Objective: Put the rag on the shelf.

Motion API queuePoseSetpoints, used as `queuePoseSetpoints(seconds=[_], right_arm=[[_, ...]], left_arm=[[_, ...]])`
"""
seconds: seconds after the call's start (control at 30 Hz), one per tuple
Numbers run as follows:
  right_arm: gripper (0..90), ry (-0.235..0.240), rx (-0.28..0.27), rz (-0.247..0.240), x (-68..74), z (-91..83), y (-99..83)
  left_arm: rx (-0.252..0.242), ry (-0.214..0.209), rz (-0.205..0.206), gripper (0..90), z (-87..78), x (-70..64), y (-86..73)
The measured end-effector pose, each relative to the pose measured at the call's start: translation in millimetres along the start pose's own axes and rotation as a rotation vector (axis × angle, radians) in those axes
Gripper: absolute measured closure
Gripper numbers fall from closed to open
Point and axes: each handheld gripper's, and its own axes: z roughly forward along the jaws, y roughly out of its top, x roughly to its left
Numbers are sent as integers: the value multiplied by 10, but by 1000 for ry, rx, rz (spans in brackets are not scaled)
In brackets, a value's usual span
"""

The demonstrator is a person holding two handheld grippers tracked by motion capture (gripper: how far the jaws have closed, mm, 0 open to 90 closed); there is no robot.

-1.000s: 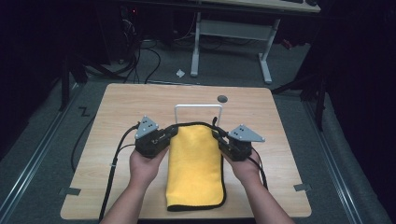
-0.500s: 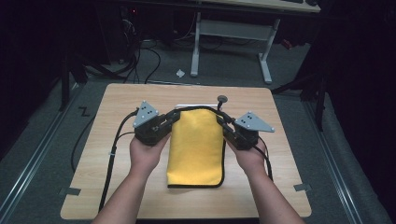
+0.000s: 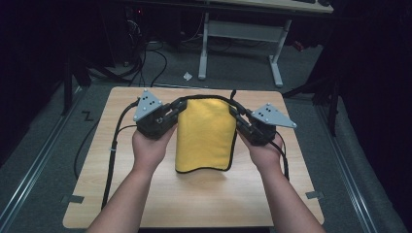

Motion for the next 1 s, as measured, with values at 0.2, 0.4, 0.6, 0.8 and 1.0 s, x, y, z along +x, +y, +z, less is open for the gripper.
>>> queuePoseSetpoints(seconds=[0.2, 0.4, 0.6, 0.8, 1.0], right_arm=[[785, -11, -22, -2, -53, -3, 125], [784, -22, -16, 23, -125, 39, 132], [783, -31, -26, 26, -174, 68, 169], [783, -44, -29, 35, -264, 176, 226], [784, -59, -19, 52, -394, 358, 226]], left_arm=[[-11, 0, 27, 821, 26, 1, 135], [-15, -23, 3, 820, 86, 39, 102], [-12, -15, 3, 820, 190, 102, 139], [1, 7, 5, 820, 367, 200, 181], [28, 31, 34, 820, 585, 319, 240]])
